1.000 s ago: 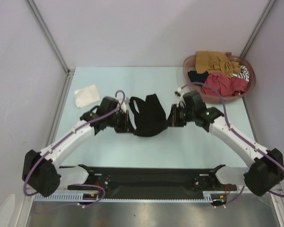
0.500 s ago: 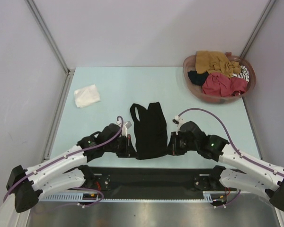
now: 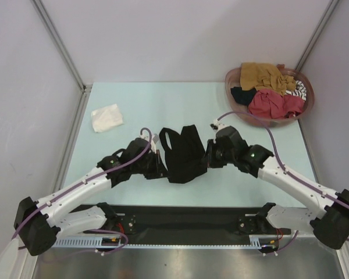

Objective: Fold and stack the tank tops

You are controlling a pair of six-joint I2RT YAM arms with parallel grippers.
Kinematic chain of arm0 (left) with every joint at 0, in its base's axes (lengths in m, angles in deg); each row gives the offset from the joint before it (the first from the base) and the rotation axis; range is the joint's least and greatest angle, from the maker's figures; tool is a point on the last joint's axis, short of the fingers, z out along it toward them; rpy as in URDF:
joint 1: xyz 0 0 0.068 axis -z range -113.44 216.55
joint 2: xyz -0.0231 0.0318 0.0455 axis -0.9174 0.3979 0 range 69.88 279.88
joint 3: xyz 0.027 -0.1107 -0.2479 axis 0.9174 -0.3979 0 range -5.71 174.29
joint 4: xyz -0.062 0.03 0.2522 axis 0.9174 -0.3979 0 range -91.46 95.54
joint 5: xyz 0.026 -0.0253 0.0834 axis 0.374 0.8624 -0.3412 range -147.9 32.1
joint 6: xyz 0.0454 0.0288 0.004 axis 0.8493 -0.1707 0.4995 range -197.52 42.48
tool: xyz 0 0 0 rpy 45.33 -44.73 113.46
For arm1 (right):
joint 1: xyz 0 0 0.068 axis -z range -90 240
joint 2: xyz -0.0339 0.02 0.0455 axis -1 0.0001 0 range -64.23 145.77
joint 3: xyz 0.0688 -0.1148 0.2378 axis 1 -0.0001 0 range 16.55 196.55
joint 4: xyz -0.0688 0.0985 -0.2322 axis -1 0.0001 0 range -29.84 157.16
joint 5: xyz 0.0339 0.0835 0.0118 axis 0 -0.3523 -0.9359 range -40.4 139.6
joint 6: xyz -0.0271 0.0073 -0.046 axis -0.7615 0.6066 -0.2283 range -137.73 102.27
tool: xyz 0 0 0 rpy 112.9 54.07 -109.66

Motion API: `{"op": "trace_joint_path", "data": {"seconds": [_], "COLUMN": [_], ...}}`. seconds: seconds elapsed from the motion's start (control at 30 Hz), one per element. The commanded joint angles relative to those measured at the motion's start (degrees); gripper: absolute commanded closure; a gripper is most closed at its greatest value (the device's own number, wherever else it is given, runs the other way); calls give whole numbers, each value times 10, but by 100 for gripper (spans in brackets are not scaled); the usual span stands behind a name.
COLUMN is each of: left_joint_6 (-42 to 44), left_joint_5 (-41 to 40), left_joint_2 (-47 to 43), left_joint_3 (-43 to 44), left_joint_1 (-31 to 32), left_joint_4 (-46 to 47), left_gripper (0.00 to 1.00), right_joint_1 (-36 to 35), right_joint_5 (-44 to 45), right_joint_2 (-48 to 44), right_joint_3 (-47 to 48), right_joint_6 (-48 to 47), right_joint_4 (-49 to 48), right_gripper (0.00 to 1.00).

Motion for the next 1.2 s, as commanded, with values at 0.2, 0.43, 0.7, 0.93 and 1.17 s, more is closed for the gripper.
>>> {"op": "trace_joint_path", "data": {"seconds": [0.2,0.43,0.7,0.93,1.17], "left_joint_6": [65,102,132,145,151], "left_joint_5": [18,44,72,80,94], "left_joint_2": [69,137,225,290,348], "left_joint_3": [91,145,194,239,277], "left_joint_1": [-89,-156,-214,-240,-265], "left_joint_4": [8,19,23,29,37], "left_gripper": [100,100,100,100,100], "right_joint_1": [92,138,157,175,192], "right_joint_5": [-57,-89,-111,-127,-136], "right_joint_2": [105,193,288,368,440], "right_joint_3": [113,185,269,326,393], "right_joint_6": [-81,-102,-103,-98,-97], "right_joint_4": [-30,-45,-64,-77,-80], "right_gripper": [100,100,100,100,99]}}
